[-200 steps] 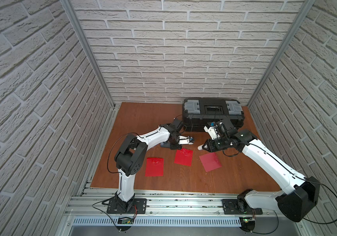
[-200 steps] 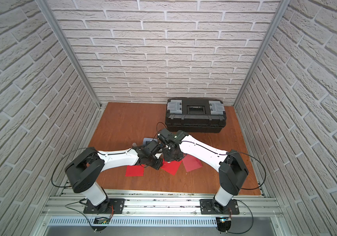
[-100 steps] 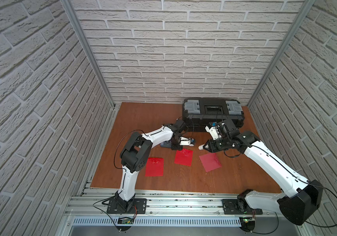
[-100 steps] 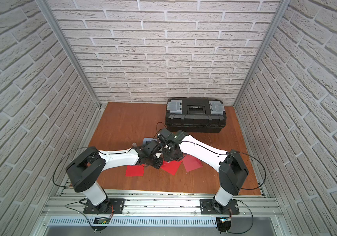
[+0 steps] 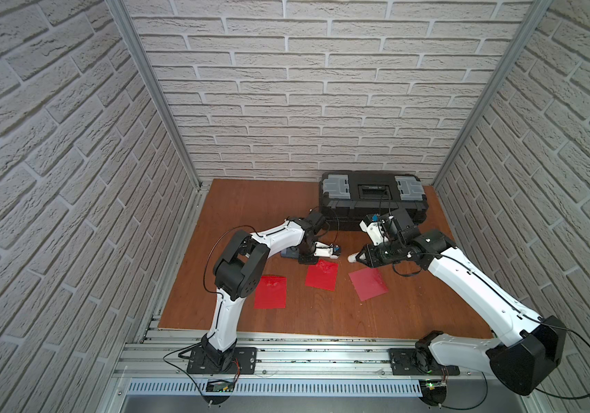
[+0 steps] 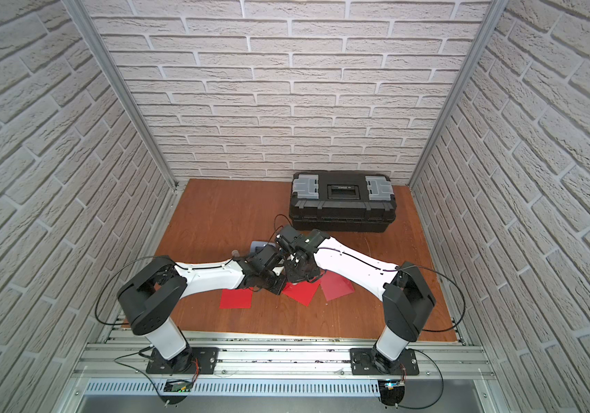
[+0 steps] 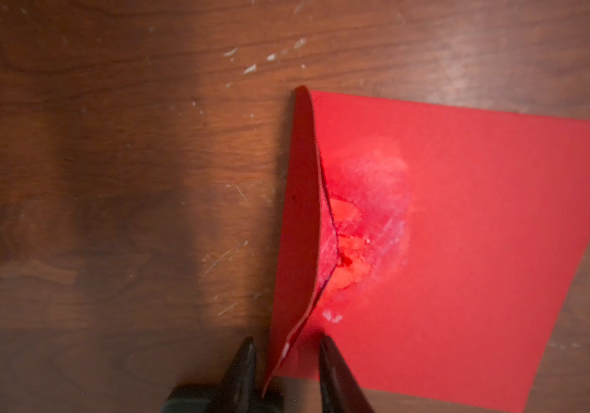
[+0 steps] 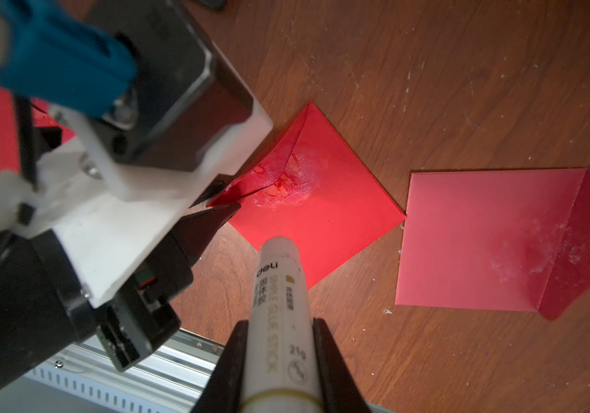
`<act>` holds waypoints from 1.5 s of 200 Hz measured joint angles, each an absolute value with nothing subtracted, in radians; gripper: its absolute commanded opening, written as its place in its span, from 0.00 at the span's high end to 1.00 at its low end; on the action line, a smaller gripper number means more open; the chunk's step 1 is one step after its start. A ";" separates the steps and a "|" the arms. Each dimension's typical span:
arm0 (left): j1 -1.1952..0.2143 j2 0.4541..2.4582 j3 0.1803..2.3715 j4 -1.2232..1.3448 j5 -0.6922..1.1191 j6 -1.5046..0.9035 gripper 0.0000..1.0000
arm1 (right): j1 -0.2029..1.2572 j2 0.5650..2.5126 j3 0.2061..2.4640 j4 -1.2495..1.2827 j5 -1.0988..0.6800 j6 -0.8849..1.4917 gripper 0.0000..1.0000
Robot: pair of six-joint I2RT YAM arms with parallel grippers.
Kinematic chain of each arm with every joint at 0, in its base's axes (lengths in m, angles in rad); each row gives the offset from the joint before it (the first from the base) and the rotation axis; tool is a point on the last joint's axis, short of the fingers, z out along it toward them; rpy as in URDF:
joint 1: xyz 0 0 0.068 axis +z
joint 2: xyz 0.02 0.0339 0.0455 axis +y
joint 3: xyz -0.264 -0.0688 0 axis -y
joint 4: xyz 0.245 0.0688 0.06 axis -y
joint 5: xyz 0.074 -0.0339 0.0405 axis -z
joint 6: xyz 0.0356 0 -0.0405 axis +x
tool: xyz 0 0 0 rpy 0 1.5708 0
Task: Seal the envelope with a glue stick
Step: Adjust the envelope at the center of the board.
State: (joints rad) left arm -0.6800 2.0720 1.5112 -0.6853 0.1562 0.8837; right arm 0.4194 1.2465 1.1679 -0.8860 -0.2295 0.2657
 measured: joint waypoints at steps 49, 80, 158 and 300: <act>-0.680 2.096 1.538 -0.722 0.159 0.897 0.89 | 0.419 1.222 1.168 -0.886 -0.225 0.266 0.97; -0.685 2.096 1.538 -0.740 0.162 0.886 0.96 | 0.419 1.205 1.168 -0.887 -0.224 0.264 0.98; -0.754 1.975 1.438 -0.740 0.160 0.556 1.00 | 0.430 1.150 1.137 -0.876 -0.233 0.266 0.97; -0.765 1.759 0.897 -0.096 0.340 -0.526 1.00 | 0.736 1.485 1.257 -1.034 -0.042 0.489 0.98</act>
